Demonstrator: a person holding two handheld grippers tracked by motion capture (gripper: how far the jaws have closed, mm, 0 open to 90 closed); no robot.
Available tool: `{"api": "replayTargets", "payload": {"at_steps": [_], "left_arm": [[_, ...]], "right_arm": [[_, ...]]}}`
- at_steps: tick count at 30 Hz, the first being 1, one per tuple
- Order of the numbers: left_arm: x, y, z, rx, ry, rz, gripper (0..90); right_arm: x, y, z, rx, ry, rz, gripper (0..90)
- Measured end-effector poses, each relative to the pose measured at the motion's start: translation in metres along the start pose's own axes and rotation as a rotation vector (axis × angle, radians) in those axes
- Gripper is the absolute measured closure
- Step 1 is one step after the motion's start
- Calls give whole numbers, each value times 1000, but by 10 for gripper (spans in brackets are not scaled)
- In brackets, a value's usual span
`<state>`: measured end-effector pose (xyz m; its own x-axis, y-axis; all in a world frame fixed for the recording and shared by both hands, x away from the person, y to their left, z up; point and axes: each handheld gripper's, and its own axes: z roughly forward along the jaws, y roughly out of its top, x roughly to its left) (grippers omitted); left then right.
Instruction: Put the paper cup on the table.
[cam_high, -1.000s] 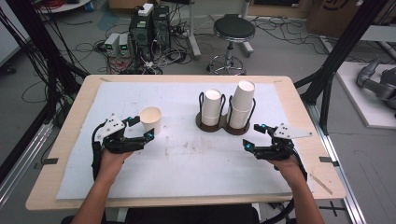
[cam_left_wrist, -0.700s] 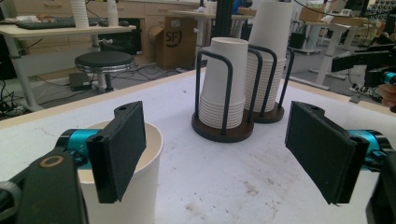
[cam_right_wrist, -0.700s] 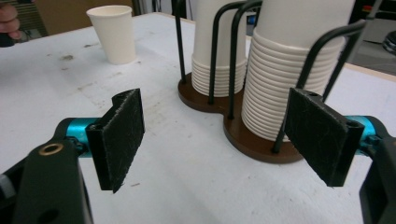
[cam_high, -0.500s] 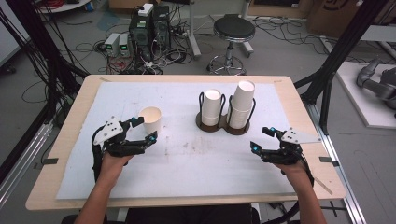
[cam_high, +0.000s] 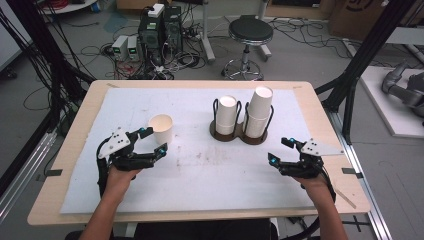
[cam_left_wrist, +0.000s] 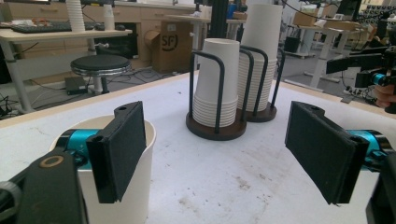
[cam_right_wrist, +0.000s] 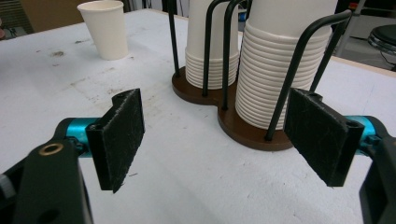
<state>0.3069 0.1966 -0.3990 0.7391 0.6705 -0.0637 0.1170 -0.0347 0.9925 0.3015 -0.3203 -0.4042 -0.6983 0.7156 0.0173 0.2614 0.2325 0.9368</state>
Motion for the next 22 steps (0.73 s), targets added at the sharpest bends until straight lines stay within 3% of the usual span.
{"api": "replayTargets", "payload": {"at_steps": [22], "left_arm": [[1,-6,0,14,12,-6,205]], "right_arm": [[-3,-1,1,-1,-5,-1,212]]}}
